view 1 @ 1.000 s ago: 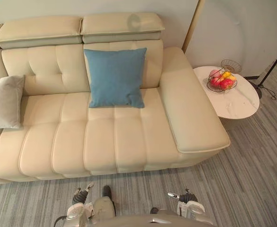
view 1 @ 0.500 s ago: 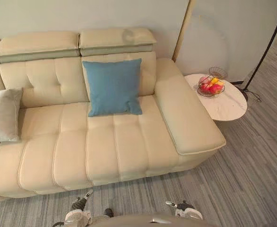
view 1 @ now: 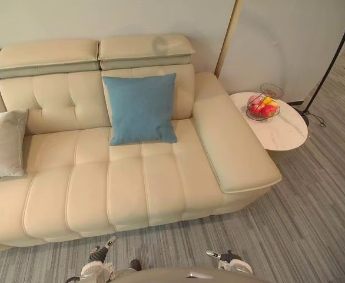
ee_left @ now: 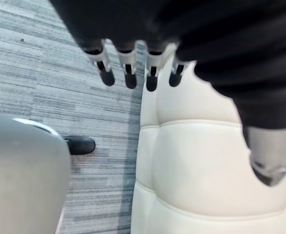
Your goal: Pick up cushions and gather them together orderly.
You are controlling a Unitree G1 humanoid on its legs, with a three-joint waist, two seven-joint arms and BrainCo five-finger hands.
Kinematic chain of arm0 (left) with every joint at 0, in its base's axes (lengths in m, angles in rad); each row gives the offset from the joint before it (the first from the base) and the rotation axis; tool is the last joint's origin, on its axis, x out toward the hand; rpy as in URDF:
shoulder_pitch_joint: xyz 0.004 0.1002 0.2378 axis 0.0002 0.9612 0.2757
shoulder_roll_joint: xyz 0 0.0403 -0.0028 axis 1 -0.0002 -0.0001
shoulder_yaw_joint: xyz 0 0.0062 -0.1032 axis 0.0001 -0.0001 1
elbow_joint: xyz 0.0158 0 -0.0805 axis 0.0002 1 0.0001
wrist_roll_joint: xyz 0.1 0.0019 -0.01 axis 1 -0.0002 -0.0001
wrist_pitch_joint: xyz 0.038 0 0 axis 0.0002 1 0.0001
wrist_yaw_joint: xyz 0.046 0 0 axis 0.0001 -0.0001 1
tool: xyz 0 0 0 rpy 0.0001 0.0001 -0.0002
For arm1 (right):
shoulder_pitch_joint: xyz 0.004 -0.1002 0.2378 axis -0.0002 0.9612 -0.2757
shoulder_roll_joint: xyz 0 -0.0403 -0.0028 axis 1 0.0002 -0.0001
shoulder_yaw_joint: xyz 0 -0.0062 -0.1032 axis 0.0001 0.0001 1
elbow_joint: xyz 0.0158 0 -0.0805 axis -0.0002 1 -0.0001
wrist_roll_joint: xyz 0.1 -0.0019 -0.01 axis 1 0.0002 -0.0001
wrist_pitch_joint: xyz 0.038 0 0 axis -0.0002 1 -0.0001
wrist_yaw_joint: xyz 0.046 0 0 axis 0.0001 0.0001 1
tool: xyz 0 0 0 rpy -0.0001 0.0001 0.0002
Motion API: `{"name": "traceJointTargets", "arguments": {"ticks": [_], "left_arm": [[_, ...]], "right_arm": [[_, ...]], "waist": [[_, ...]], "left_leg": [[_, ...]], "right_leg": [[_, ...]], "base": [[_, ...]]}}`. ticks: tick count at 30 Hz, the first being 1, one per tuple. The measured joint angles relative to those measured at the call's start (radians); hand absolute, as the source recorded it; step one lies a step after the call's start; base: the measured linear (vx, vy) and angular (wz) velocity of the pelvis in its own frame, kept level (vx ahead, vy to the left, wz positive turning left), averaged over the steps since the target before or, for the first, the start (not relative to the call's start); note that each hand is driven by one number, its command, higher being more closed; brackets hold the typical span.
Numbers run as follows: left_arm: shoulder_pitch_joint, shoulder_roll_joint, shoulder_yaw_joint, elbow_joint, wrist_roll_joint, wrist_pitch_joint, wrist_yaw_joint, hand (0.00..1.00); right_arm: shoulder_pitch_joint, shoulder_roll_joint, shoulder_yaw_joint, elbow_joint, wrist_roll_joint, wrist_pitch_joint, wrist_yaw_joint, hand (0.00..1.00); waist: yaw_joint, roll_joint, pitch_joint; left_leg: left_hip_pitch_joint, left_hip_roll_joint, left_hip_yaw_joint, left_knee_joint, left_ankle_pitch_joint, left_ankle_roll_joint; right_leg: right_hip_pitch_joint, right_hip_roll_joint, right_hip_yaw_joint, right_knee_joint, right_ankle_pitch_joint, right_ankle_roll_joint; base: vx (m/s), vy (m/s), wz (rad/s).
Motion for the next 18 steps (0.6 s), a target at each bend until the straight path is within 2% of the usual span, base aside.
{"name": "traceJointTargets", "arguments": {"ticks": [5, 12, 18], "left_arm": [[-0.001, 0.000, -0.001, 0.000, 0.000, -0.001, -0.015, 0.00], [-0.005, 0.011, -0.036, 0.002, 0.006, -0.001, -0.022, 0.00], [-0.015, 0.023, -0.077, 0.005, 0.018, -0.001, -0.032, 0.00]], "right_arm": [[0.002, -0.001, -0.001, 0.001, 0.000, 0.001, 0.000, 0.00], [0.008, -0.001, -0.014, 0.001, 0.002, 0.006, -0.002, 0.00], [0.006, -0.001, -0.034, -0.002, 0.029, 0.004, -0.005, 0.00]], "waist": [[0.002, 0.002, 0.001], [0.001, 0.005, 0.005], [-0.003, 0.010, 0.026]], "left_leg": [[-0.001, 0.000, -0.016, -0.003, 0.000, 0.000], [0.008, 0.008, 0.017, 0.002, -0.003, -0.005], [0.041, 0.047, 0.113, 0.003, -0.017, -0.024]], "right_leg": [[0.016, -0.001, -0.025, -0.011, 0.002, 0.003], [0.017, 0.002, -0.018, -0.019, 0.011, 0.011], [0.000, 0.033, 0.066, -0.032, 0.036, -0.001]], "base": [[0.00, -0.015, 0.10], [0.00, -0.014, -0.09], [-0.05, -0.033, -0.47]]}}
